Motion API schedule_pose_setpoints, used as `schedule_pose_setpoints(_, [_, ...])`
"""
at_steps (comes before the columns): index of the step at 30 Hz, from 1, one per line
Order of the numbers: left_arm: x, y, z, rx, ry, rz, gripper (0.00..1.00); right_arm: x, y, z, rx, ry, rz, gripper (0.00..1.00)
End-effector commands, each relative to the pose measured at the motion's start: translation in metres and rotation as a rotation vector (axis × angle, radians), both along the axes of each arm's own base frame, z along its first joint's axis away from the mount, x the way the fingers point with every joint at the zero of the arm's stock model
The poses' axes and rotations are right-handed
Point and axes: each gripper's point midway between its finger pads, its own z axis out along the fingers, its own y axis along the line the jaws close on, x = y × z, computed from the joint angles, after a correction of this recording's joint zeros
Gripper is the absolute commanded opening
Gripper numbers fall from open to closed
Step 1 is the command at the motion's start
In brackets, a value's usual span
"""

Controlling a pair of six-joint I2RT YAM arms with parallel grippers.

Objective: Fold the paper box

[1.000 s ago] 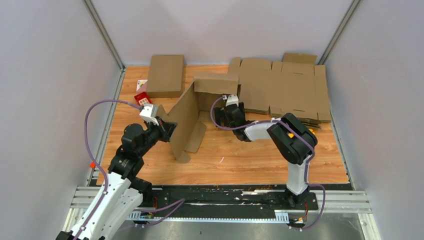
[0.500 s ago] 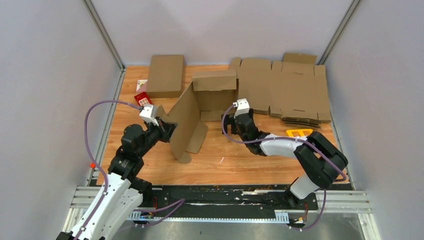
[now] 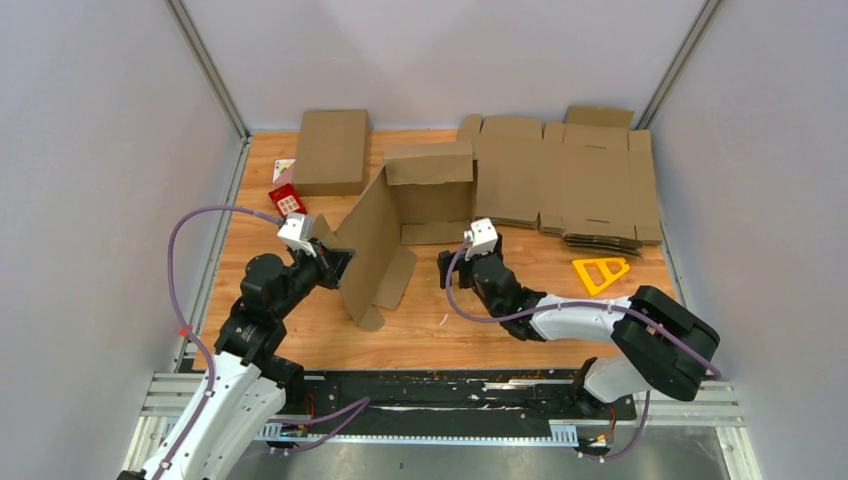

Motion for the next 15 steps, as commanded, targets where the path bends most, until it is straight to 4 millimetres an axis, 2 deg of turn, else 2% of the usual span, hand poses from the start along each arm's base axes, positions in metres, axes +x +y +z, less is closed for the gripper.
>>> schedule_pose_setpoints(1, [-0.012, -0.006, -0.017, 0.002, 0.087, -0.043, 0.0, 0.003, 0.017, 0.029, 0.057, -0.107, 0.004, 0.91])
schedule_pose_setpoints(8, [-0.017, -0.011, -0.018, -0.015, 0.112, -0.078, 0.0, 0.003, 0.036, 0.028, 0.097, -0.131, 0.019, 0.79])
schedule_pose_setpoints(10, [-0.02, -0.014, -0.019, -0.026, 0.12, -0.097, 0.0, 0.003, 0.035, 0.026, 0.108, -0.142, 0.009, 0.7])
schedule_pose_setpoints(15, [-0.026, -0.019, -0.015, -0.057, 0.13, -0.126, 0.0, -0.007, 0.025, 0.023, 0.171, -0.171, 0.012, 0.56])
